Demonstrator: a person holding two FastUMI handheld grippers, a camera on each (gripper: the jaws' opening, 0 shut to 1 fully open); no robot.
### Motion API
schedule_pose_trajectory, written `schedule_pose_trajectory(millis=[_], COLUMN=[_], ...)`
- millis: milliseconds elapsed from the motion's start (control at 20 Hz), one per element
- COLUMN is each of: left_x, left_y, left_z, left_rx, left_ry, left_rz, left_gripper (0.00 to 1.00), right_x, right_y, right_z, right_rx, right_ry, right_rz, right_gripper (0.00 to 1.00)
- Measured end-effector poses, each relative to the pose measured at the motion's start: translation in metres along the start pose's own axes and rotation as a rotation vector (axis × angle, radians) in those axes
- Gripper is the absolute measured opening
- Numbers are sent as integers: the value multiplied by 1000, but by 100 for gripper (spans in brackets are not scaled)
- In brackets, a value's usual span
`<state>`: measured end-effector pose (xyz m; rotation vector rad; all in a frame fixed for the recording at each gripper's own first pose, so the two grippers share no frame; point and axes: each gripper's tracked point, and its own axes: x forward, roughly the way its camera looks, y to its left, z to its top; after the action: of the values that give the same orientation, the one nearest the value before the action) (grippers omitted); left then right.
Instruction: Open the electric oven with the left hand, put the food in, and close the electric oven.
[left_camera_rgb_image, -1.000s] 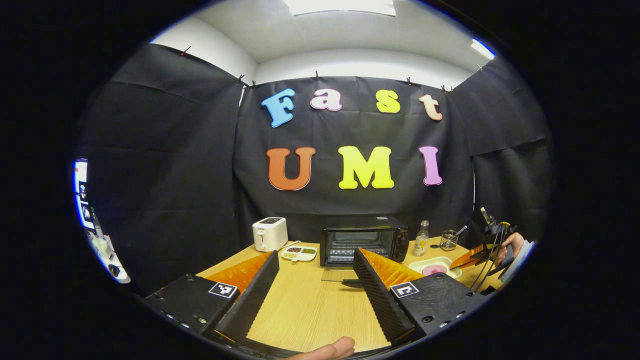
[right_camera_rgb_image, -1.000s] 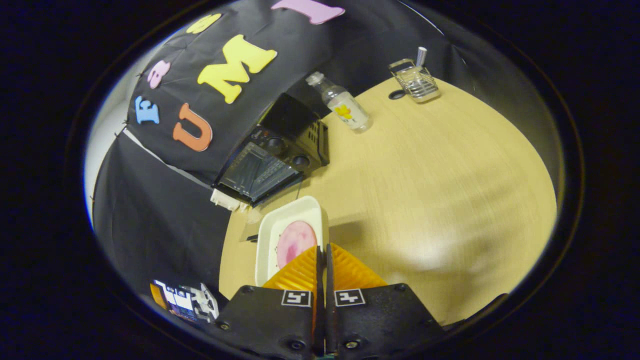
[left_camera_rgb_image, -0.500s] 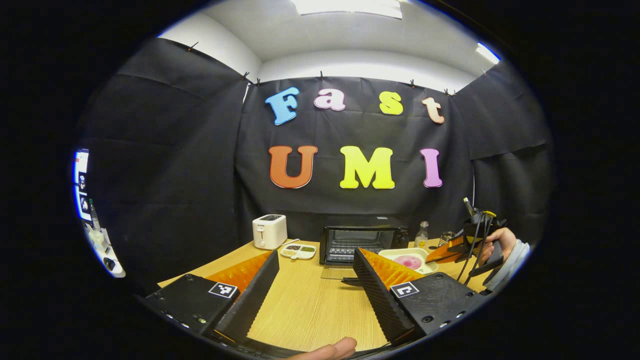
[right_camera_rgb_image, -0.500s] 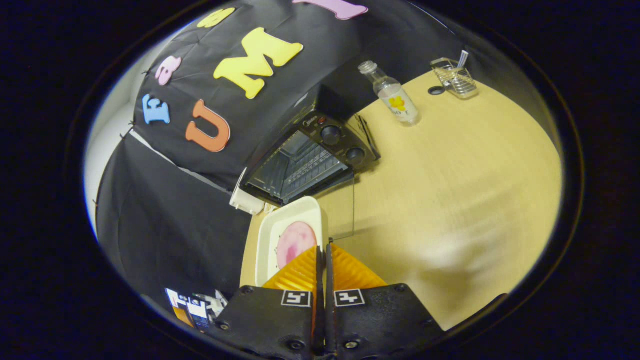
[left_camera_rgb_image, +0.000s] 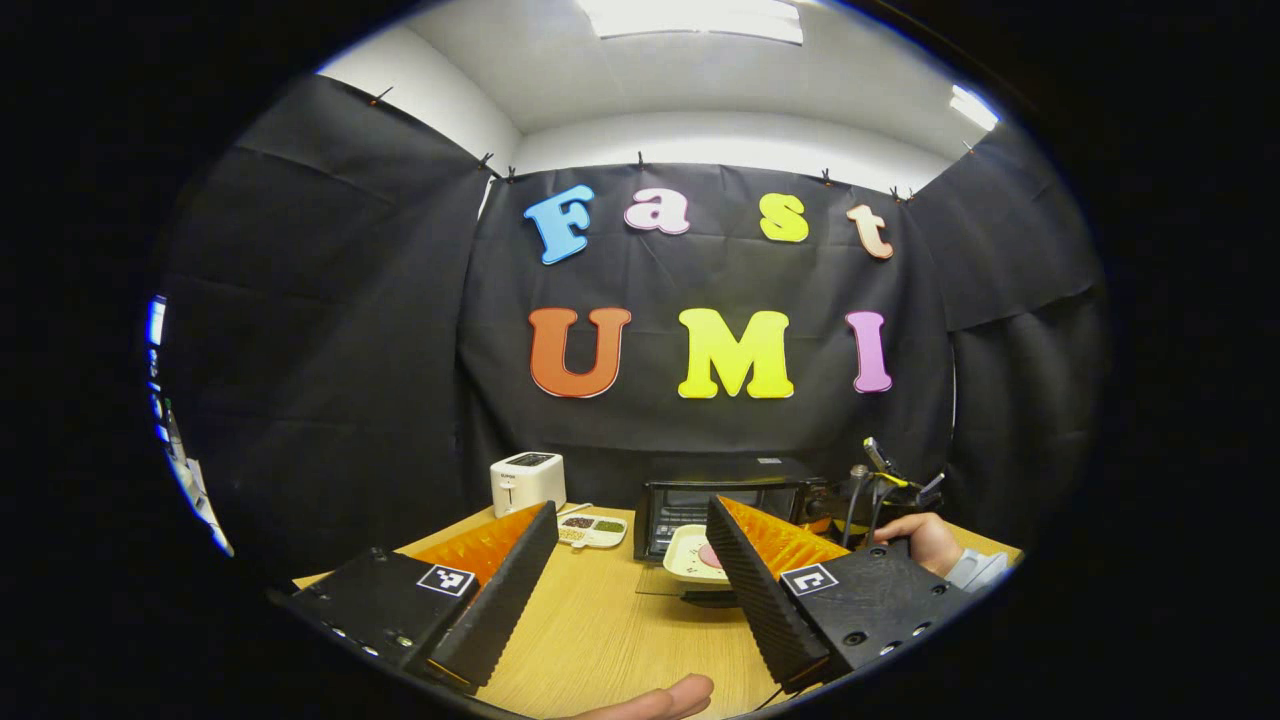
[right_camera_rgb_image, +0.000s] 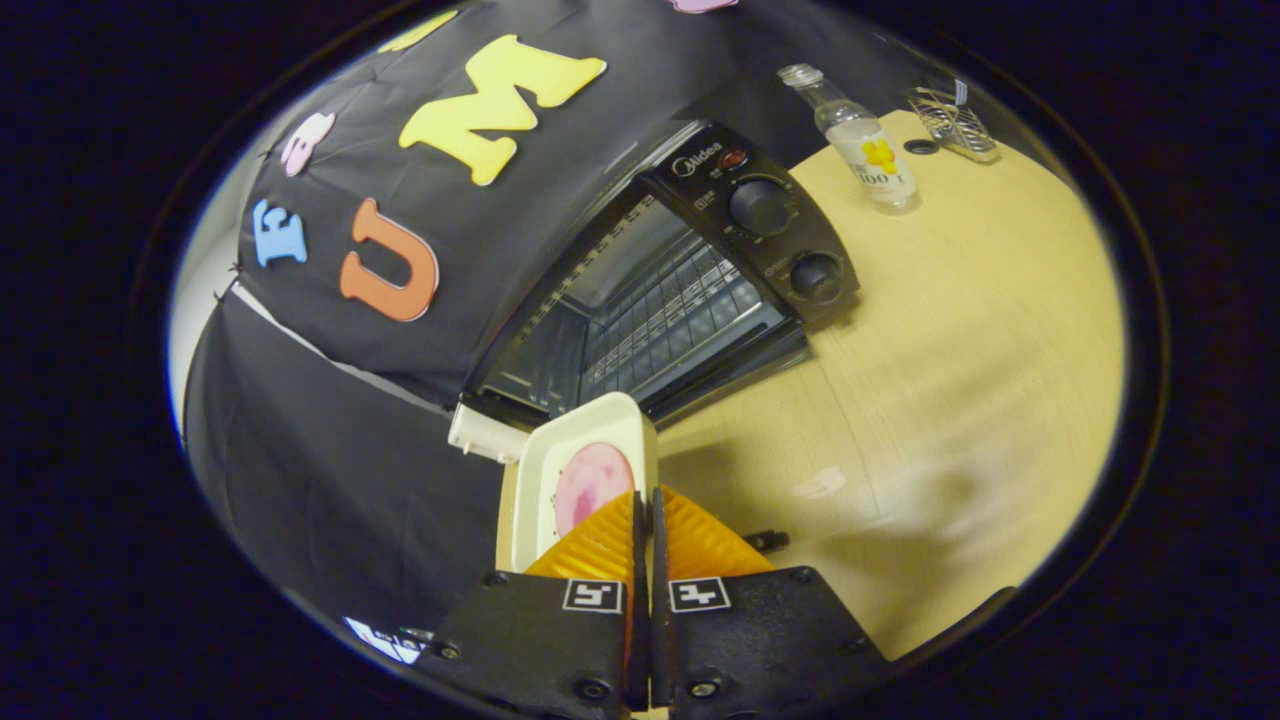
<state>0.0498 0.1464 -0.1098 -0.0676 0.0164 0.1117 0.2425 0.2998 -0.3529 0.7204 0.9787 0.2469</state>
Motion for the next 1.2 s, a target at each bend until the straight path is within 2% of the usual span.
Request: schedule_pose_trajectory(millis=[200, 400, 500, 550, 600, 750, 850, 1050, 1200], left_x=[19, 25, 25, 26, 28, 34, 38, 45, 59], left_y=[19, 42, 55, 61, 64, 72, 74, 65, 56], left_z=[-24, -39, -42, -44, -46, -55, -59, -70, -70], left_rx=[52, 48, 30, 20, 10, -6, -4, -15, -34], left_ry=[46, 82, 82, 81, 83, 97, 105, 123, 116], left_rz=[36, 97, 123, 133, 140, 150, 155, 140, 108], left_gripper=[95, 95, 95, 95, 95, 95, 95, 96, 95], right_x=[43, 78, 92, 98, 104, 113, 118, 123, 123], right_y=[12, 25, 20, 18, 16, -8, -8, 0, -7], right_z=[24, 55, 73, 81, 87, 100, 110, 140, 145], right_rx=[54, 94, 118, 121, 130, 186, 168, 76, -27], right_ry=[-139, -281, -347, -372, -384, -404, -418, -535, -573], right_rz=[-39, -70, -112, -118, -120, -174, -158, -150, -210], right_gripper=[4, 4, 4, 7, 4, 4, 4, 6, 8])
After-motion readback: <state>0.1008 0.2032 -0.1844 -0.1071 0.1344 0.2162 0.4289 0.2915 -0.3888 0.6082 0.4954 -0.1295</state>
